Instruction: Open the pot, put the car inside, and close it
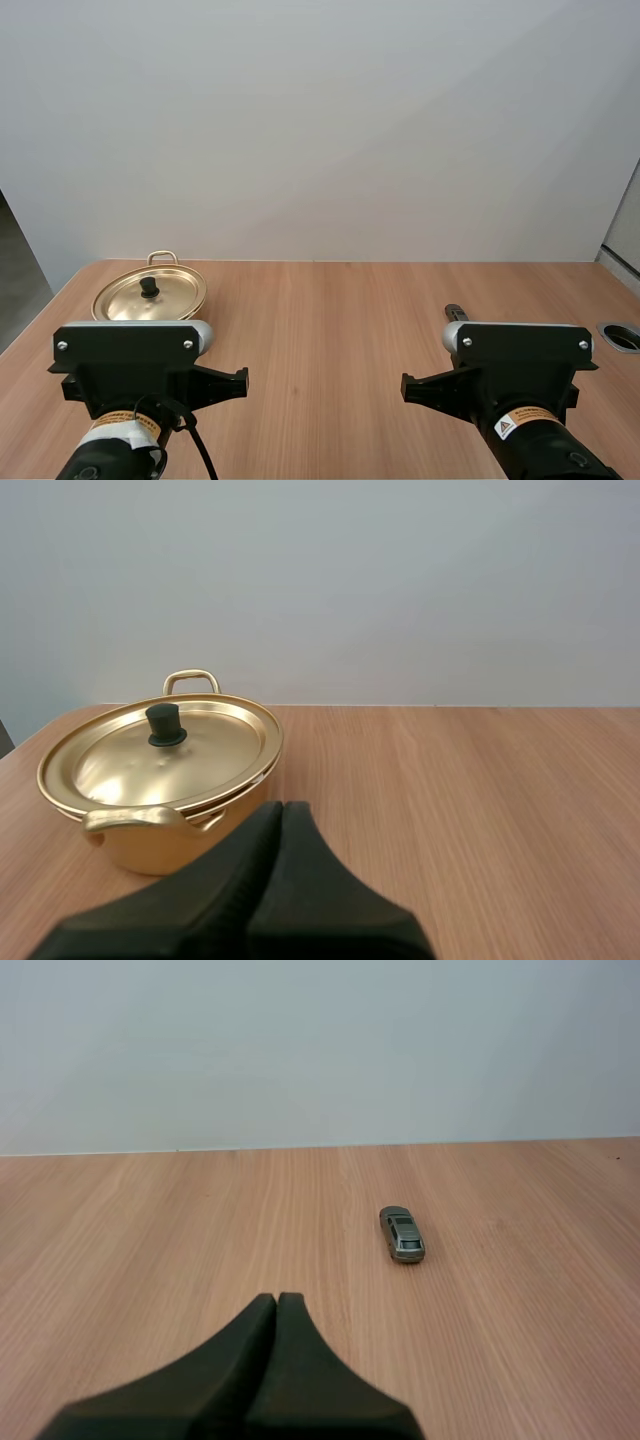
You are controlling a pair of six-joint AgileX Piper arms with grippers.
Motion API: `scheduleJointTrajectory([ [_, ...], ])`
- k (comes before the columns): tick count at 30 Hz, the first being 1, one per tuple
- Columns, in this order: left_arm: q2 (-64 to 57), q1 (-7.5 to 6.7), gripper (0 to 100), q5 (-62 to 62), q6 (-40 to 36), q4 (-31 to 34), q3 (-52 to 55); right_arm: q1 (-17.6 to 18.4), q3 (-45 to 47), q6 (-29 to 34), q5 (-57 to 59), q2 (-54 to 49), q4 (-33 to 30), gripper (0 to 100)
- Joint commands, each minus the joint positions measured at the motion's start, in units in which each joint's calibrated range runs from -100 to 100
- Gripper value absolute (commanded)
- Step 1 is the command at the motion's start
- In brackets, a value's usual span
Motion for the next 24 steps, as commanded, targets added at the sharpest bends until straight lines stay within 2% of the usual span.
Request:
scheduleJointTrajectory([
  [1, 0.0, -0.04, 0, 0.1, 0.0, 0.0, 0.0, 0.0, 0.0, 0.0, 0.0, 0.0, 0.0, 0],
  [11, 0.0, -0.04, 0, 0.1, 0.0, 0.0, 0.0, 0.0, 0.0, 0.0, 0.0, 0.0, 0.0, 0],
  [17, 0.0, -0.04, 0, 0.1, -0.2, 0.1, 0.0, 0.0, 0.0, 0.0, 0.0, 0.0, 4.1, 0],
  [24, 0.0, -0.04, 0, 0.1, -0.2, 0.1, 0.0, 0.0, 0.0, 0.0, -0.2, 0.0, 4.1, 0],
])
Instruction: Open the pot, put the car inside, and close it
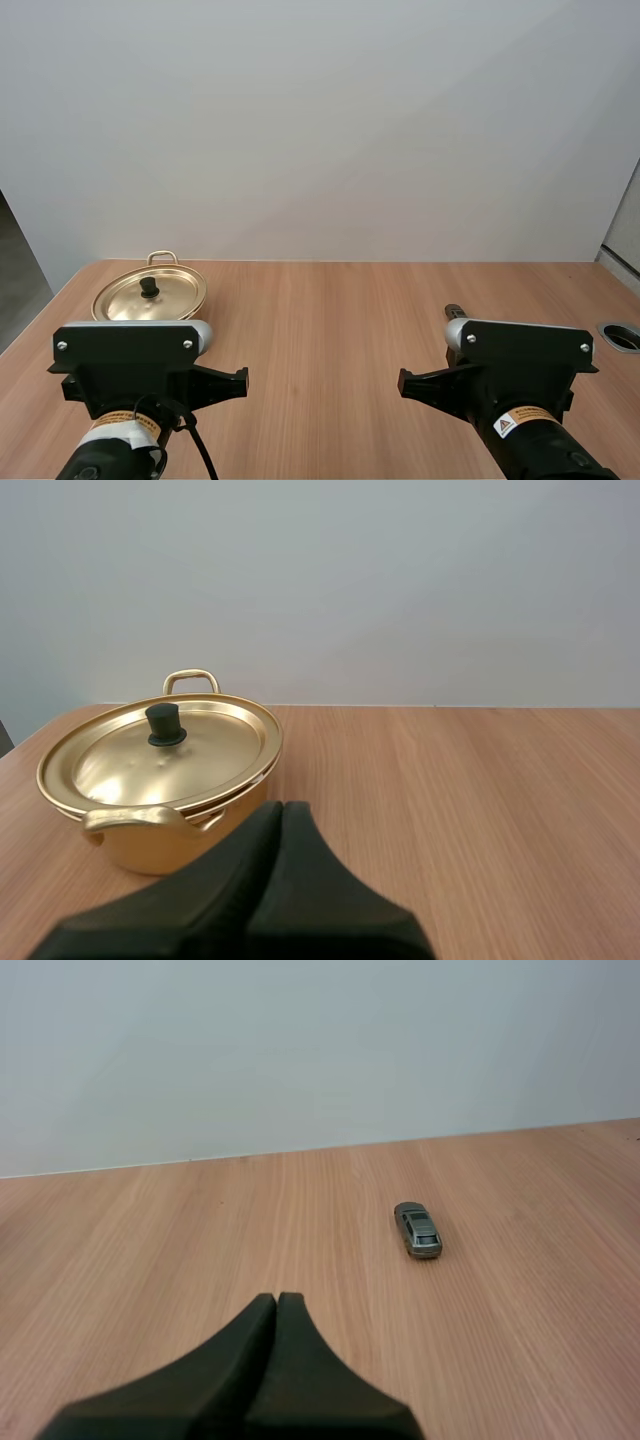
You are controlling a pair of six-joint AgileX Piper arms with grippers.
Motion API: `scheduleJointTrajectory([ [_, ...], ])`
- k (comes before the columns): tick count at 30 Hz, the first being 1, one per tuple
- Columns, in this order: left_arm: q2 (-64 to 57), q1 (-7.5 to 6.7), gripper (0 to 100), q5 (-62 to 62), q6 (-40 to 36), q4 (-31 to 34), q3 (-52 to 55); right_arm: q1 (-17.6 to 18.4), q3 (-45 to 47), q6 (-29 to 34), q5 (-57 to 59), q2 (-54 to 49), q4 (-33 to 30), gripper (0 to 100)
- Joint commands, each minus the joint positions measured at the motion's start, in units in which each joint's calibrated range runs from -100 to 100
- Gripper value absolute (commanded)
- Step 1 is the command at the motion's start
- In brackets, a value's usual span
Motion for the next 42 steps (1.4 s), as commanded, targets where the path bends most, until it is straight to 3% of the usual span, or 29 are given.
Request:
scheduleJointTrajectory([
  [1, 0.0, -0.04, 0, 0.1, 0.0, 0.1, 0.0, 0.0, 0.0, 0.0, -0.5, 0.0, 0.0, 0],
  [6, 0.0, -0.04, 0, -1.2, 0.0, 0.1, 0.0, 0.0, 0.0, -0.1, -0.5, 0.0, -3.0, 0],
  [9, 0.0, -0.04, 0, -3.7, 0.1, 0.6, 0.0, -0.4, 0.0, -0.1, -2.1, 0.0, -8.6, 0],
  [12, 0.0, -0.04, 0, -4.1, 0.3, 2.4, 0.0, -0.5, 0.0, -0.1, -13.6, 0.0, -17.2, 0],
  [15, 0.0, -0.04, 0, -10.0, 2.0, 10.0, 0.0, -0.5, 0.0, -0.1, -35.5, 0.0, -26.7, 0],
  [19, 0.0, -0.04, 0, -17.8, 4.8, 28.0, 0.0, -0.5, 0.0, -0.2, -58.7, 0.0, -28.0, 0],
  [23, 0.0, -0.04, 0, -23.6, 4.8, 31.1, -2.2, -0.5, 0.0, -0.4, -67.4, 0.0, -28.0, 0],
  [27, 0.0, -0.04, 0, -23.1, 4.2, 30.4, -6.2, -0.5, 0.0, -2.3, -65.8, 0.0, -28.6, 0],
  [31, 0.0, -0.04, 0, -13.6, 0.0, 23.5, -11.7, -0.5, 0.0, -7.0, -59.9, 0.0, -29.1, 0],
  [35, 3.3, -0.04, 0, 3.0, -4.6, 19.9, -17.8, -0.5, -6.5, -6.6, -30.0, 4.9, -26.7, 0],
  [38, 10.3, -0.04, 0, 9.8, -8.8, 19.9, -22.3, -0.5, -17.7, -6.2, -12.7, 13.2, -18.8, 0],
  [42, 23.7, -0.04, 0, 20.9, -10.8, 17.0, -33.6, -0.5, -35.7, -1.6, 7.3, 27.9, -12.7, 0],
])
